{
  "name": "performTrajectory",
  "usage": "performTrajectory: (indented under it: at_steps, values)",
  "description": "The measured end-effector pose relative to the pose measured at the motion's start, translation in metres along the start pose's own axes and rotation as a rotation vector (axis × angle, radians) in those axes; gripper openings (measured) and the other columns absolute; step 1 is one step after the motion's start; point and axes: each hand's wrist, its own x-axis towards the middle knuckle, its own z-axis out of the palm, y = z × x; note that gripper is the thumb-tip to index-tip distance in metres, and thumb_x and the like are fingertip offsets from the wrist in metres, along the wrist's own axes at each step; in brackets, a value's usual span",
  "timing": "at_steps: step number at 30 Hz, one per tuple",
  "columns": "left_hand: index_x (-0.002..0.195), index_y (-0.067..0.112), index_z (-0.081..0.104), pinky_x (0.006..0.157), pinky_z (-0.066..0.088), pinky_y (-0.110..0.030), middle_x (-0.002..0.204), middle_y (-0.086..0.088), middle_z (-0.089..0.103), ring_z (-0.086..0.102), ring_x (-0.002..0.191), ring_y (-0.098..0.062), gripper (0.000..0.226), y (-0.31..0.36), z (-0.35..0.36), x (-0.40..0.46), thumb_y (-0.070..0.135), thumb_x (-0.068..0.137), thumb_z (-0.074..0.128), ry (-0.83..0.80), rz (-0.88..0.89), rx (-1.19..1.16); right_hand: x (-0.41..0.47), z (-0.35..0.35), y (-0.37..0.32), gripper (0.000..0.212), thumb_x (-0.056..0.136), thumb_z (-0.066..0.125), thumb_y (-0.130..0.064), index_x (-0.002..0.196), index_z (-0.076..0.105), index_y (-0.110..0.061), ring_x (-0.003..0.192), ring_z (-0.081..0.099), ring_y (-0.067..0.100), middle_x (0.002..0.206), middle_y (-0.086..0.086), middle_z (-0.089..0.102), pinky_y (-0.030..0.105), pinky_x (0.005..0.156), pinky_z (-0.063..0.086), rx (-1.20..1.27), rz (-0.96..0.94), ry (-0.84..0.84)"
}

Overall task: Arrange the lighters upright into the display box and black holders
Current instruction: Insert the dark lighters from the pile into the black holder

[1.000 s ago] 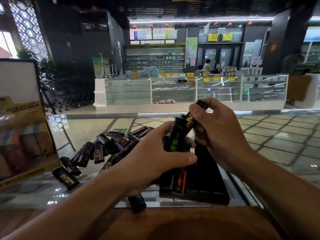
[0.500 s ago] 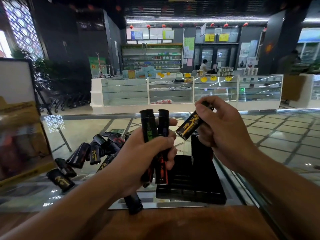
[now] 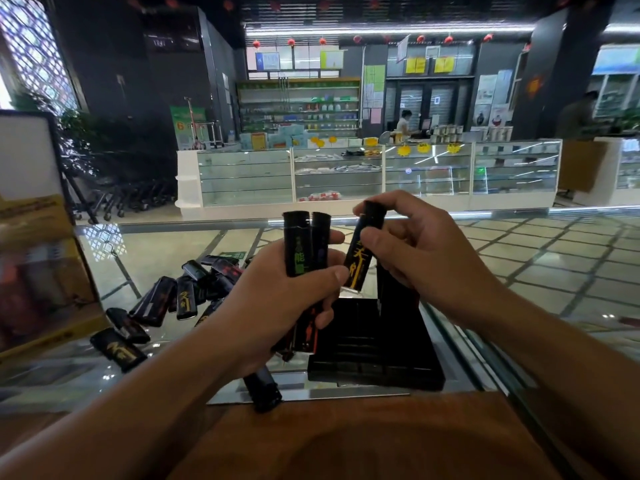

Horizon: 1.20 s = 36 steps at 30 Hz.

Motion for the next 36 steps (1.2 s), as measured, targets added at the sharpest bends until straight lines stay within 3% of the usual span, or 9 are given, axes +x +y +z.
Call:
performTrajectory:
  at_steps: [4, 10, 16, 19, 23, 26, 28, 32, 36]
  values:
    - [0.117, 0.013, 0.059, 0.051, 0.049, -0.024, 0.071, 0.001, 0.063, 0.053, 0.054, -0.016, 0.028, -0.001, -0.004, 0.001, 0.002, 0.091, 0.062, 0.032, 0.032, 0.083, 0.002, -0.009, -0.003, 0.006, 0.095, 0.061, -0.011, 0.098, 0.059, -0.016, 0.053, 0.054, -0.003, 0.069, -0.013, 0.061, 0.008, 0.051, 0.039, -0.044, -0.022, 0.017]
    - [0.110, 0.027, 0.066, 0.058, 0.051, -0.032, 0.086, 0.003, 0.067, 0.057, 0.062, -0.020, 0.034, 0.001, -0.022, 0.000, 0.004, 0.086, 0.070, 0.071, 0.037, 0.334, 0.003, -0.033, -0.002, 0.016, 0.092, 0.065, -0.006, 0.095, 0.063, -0.021, 0.055, 0.055, -0.006, 0.094, 0.001, 0.065, 0.007, 0.050, 0.039, -0.101, -0.014, 0.146]
    - [0.105, 0.033, 0.065, 0.065, 0.058, -0.032, 0.088, 0.001, 0.070, 0.067, 0.068, -0.024, 0.036, 0.012, -0.035, -0.001, 0.007, 0.083, 0.076, 0.018, 0.146, 0.648, 0.004, -0.044, 0.002, 0.025, 0.091, 0.069, -0.013, 0.109, 0.053, -0.017, 0.054, 0.052, 0.001, 0.085, 0.001, 0.068, 0.016, 0.054, 0.042, -0.206, -0.013, 0.222]
    - [0.100, 0.038, 0.063, 0.072, 0.057, -0.029, 0.090, 0.010, 0.070, 0.069, 0.078, -0.010, 0.030, 0.012, -0.036, -0.003, 0.019, 0.082, 0.079, -0.164, 0.136, 0.813, 0.003, -0.041, 0.002, 0.025, 0.089, 0.071, -0.012, 0.105, 0.053, -0.015, 0.056, 0.055, -0.002, 0.086, -0.001, 0.067, 0.014, 0.055, 0.041, -0.260, -0.056, 0.245]
    - [0.122, 0.043, 0.053, 0.079, 0.048, -0.009, 0.095, 0.021, 0.066, 0.062, 0.093, 0.008, 0.048, 0.003, -0.032, -0.004, 0.029, 0.084, 0.077, -0.366, 0.037, 1.049, 0.001, -0.030, 0.005, 0.027, 0.085, 0.076, -0.021, 0.100, 0.053, -0.022, 0.049, 0.046, 0.003, 0.088, -0.004, 0.067, 0.014, 0.053, 0.040, -0.395, -0.110, 0.232]
    - [0.135, 0.047, 0.043, 0.078, 0.041, 0.000, 0.096, 0.030, 0.057, 0.051, 0.097, 0.021, 0.061, 0.002, -0.031, -0.004, 0.036, 0.084, 0.076, -0.321, 0.052, 1.196, 0.001, -0.015, 0.008, 0.030, 0.083, 0.077, -0.026, 0.100, 0.053, -0.024, 0.051, 0.047, 0.007, 0.083, -0.016, 0.060, 0.014, 0.051, 0.038, -0.585, -0.177, 0.173]
    - [0.139, 0.046, 0.042, 0.078, 0.040, 0.001, 0.097, 0.032, 0.055, 0.051, 0.096, 0.021, 0.065, 0.002, -0.031, -0.003, 0.037, 0.083, 0.076, -0.313, 0.068, 1.215, 0.003, -0.008, 0.011, 0.030, 0.083, 0.077, -0.032, 0.102, 0.054, -0.026, 0.056, 0.048, 0.005, 0.081, -0.021, 0.056, 0.026, 0.055, 0.039, -0.715, -0.191, 0.138]
    - [0.139, 0.044, 0.041, 0.077, 0.038, 0.003, 0.095, 0.034, 0.050, 0.050, 0.088, 0.024, 0.065, 0.002, -0.030, -0.003, 0.037, 0.084, 0.075, -0.305, 0.081, 1.215, 0.006, -0.007, 0.020, 0.030, 0.082, 0.077, -0.033, 0.101, 0.055, -0.028, 0.079, 0.044, -0.009, 0.087, -0.019, 0.056, 0.027, 0.069, 0.031, -0.824, -0.181, 0.017]
    - [0.136, 0.042, 0.042, 0.072, 0.042, -0.003, 0.092, 0.029, 0.055, 0.054, 0.087, 0.019, 0.062, 0.003, -0.029, -0.003, 0.038, 0.084, 0.075, -0.272, 0.096, 1.178, 0.006, -0.001, 0.024, 0.026, 0.082, 0.076, -0.030, 0.101, 0.058, -0.026, 0.085, 0.038, 0.003, 0.084, -0.026, 0.045, 0.032, 0.084, 0.029, -0.892, -0.190, -0.002]
